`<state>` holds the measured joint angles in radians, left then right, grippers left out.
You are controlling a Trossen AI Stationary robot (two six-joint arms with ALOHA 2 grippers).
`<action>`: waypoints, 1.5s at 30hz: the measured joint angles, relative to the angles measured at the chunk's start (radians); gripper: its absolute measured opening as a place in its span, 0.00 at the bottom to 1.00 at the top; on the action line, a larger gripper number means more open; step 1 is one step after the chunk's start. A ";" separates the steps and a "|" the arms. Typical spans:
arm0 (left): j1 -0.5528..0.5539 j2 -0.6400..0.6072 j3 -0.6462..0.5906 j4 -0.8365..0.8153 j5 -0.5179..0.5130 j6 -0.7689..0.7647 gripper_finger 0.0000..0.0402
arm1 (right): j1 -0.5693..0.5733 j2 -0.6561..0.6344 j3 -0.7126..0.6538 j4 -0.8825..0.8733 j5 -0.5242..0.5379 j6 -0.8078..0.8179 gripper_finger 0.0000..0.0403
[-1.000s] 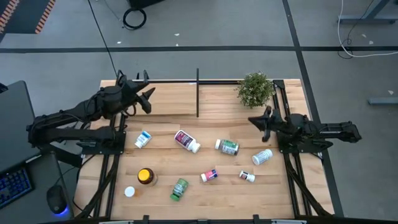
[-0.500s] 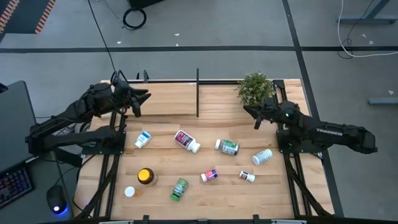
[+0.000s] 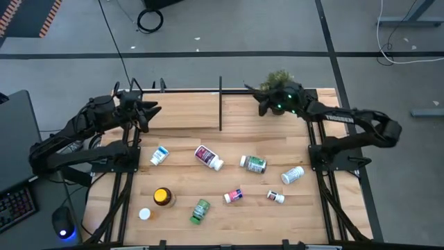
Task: Pick and place medicine bottles onto shelf by color
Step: Adjust the green plant on the table
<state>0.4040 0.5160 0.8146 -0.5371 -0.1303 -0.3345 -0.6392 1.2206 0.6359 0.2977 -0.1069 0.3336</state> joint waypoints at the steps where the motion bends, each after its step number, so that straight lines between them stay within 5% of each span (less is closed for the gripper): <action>1: -0.007 0.004 0.000 -0.001 0.003 0.001 0.44 | 0.000 0.017 0.022 0.000 -0.019 0.020 0.06; 15: -0.056 0.324 0.020 0.080 0.027 -0.021 0.73 | -0.045 -0.101 0.102 -0.114 -0.314 0.128 0.06; 26: -0.170 0.306 0.160 -0.019 0.048 -0.109 0.67 | 0.008 -0.197 0.102 0.028 -0.333 0.143 0.06; 41: -0.220 0.309 0.164 0.002 -0.029 -0.152 0.58 | 0.007 -0.191 0.102 0.143 -0.330 0.027 0.06; 45: -0.220 0.309 0.164 0.002 -0.033 -0.158 0.57 | 0.007 -0.168 0.102 0.141 -0.243 -0.032 0.06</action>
<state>0.1837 0.8249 0.9791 -0.5350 -0.1638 -0.4923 -0.6323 1.0529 0.7376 0.4384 -0.3501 0.3013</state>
